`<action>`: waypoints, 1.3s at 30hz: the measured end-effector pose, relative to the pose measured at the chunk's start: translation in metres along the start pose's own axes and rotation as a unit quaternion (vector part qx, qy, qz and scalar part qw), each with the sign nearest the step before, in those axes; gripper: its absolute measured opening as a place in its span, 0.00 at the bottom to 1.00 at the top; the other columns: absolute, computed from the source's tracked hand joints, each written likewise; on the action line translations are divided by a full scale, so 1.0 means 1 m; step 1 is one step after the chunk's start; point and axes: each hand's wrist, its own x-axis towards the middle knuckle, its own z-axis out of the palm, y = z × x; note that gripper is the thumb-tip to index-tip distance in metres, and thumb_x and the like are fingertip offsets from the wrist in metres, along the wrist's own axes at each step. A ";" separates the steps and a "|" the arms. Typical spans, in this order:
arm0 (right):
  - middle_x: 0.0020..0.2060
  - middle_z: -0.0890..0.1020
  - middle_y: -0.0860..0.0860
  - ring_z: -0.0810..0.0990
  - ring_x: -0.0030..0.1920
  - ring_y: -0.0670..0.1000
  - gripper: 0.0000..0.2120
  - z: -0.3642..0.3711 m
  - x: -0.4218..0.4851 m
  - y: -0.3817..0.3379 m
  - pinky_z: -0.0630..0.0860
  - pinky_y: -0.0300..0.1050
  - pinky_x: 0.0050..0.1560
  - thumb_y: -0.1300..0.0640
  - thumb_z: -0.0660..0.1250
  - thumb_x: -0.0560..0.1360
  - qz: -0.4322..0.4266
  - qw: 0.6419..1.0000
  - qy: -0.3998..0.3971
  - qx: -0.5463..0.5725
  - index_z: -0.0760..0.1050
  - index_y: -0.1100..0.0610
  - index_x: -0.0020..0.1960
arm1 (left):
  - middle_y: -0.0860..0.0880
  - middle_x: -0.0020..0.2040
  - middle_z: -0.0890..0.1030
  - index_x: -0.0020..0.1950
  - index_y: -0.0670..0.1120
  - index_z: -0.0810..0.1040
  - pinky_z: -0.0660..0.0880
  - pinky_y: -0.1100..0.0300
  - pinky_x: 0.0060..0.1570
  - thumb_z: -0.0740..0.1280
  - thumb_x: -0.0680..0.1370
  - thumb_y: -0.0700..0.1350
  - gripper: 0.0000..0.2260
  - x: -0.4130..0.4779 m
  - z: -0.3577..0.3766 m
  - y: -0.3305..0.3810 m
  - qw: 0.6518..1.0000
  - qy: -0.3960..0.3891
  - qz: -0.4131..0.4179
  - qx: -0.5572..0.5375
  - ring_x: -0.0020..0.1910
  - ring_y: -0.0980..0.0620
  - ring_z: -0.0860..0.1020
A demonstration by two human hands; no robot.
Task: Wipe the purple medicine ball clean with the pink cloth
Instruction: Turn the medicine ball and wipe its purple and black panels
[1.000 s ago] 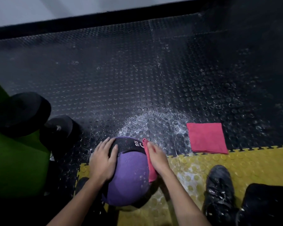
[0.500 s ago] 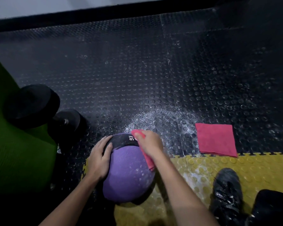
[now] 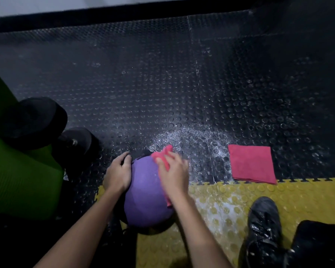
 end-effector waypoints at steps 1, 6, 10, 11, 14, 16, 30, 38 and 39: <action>0.61 0.74 0.44 0.68 0.57 0.51 0.17 0.005 -0.013 -0.010 0.67 0.43 0.58 0.42 0.58 0.75 -0.065 0.997 0.033 -0.019 0.77 0.47 0.59 | 0.49 0.69 0.72 0.68 0.54 0.73 0.64 0.54 0.64 0.56 0.81 0.51 0.17 0.002 -0.001 0.000 1.000 0.000 -0.012 -0.007 0.67 0.44 0.70; 0.57 0.76 0.46 0.72 0.51 0.47 0.17 0.008 0.001 0.003 0.66 0.35 0.53 0.43 0.59 0.75 -0.064 0.996 0.017 0.059 0.78 0.49 0.57 | 0.47 0.68 0.73 0.67 0.52 0.73 0.64 0.54 0.63 0.55 0.81 0.51 0.17 0.000 -0.005 0.001 0.998 0.018 -0.045 -0.026 0.66 0.42 0.70; 0.36 0.76 0.51 0.73 0.31 0.47 0.21 -0.011 0.035 0.035 0.71 0.36 0.34 0.45 0.56 0.78 0.225 0.953 -0.102 0.177 0.77 0.61 0.53 | 0.46 0.66 0.75 0.65 0.51 0.75 0.66 0.53 0.60 0.55 0.81 0.51 0.16 -0.003 -0.002 0.005 0.998 0.034 -0.045 -0.029 0.64 0.42 0.72; 0.38 0.77 0.51 0.74 0.33 0.46 0.20 -0.009 0.032 0.031 0.70 0.32 0.35 0.46 0.57 0.78 0.218 0.957 -0.085 0.169 0.77 0.61 0.54 | 0.46 0.66 0.75 0.65 0.52 0.75 0.66 0.53 0.59 0.55 0.81 0.51 0.16 -0.002 -0.001 0.007 0.998 0.034 -0.052 -0.025 0.64 0.42 0.72; 0.57 0.76 0.46 0.71 0.54 0.48 0.19 0.007 0.002 0.007 0.65 0.34 0.52 0.44 0.58 0.75 0.042 0.995 0.043 0.076 0.76 0.52 0.60 | 0.44 0.64 0.76 0.62 0.51 0.77 0.66 0.53 0.57 0.55 0.81 0.50 0.15 -0.001 -0.002 0.012 0.996 0.037 -0.075 -0.020 0.62 0.41 0.72; 0.59 0.75 0.43 0.66 0.57 0.48 0.20 0.014 -0.019 -0.006 0.62 0.39 0.58 0.41 0.57 0.72 -0.079 0.991 0.088 0.058 0.77 0.47 0.58 | 0.42 0.63 0.76 0.61 0.49 0.77 0.66 0.53 0.56 0.54 0.81 0.49 0.15 -0.002 -0.002 0.013 0.996 0.037 -0.083 -0.016 0.61 0.40 0.72; 0.59 0.75 0.44 0.67 0.56 0.50 0.18 0.002 -0.017 -0.006 0.64 0.39 0.58 0.40 0.58 0.72 -0.130 0.987 0.095 0.020 0.79 0.45 0.55 | 0.45 0.67 0.72 0.64 0.51 0.73 0.62 0.38 0.64 0.51 0.79 0.53 0.19 0.001 0.023 0.029 0.993 0.035 -0.091 0.065 0.65 0.40 0.68; 0.54 0.78 0.54 0.76 0.48 0.53 0.17 -0.025 0.033 0.020 0.69 0.41 0.46 0.47 0.58 0.78 0.174 0.979 -0.007 0.108 0.78 0.57 0.54 | 0.45 0.69 0.70 0.67 0.50 0.71 0.60 0.35 0.65 0.51 0.79 0.53 0.20 -0.005 0.030 0.035 0.994 0.036 -0.077 0.067 0.67 0.40 0.66; 0.54 0.79 0.53 0.76 0.50 0.53 0.17 -0.024 0.030 0.019 0.70 0.42 0.48 0.47 0.58 0.77 0.165 0.983 0.008 0.084 0.78 0.57 0.55 | 0.46 0.69 0.70 0.67 0.50 0.71 0.60 0.35 0.65 0.51 0.79 0.53 0.20 -0.005 0.031 0.034 0.994 0.036 -0.074 0.068 0.67 0.40 0.66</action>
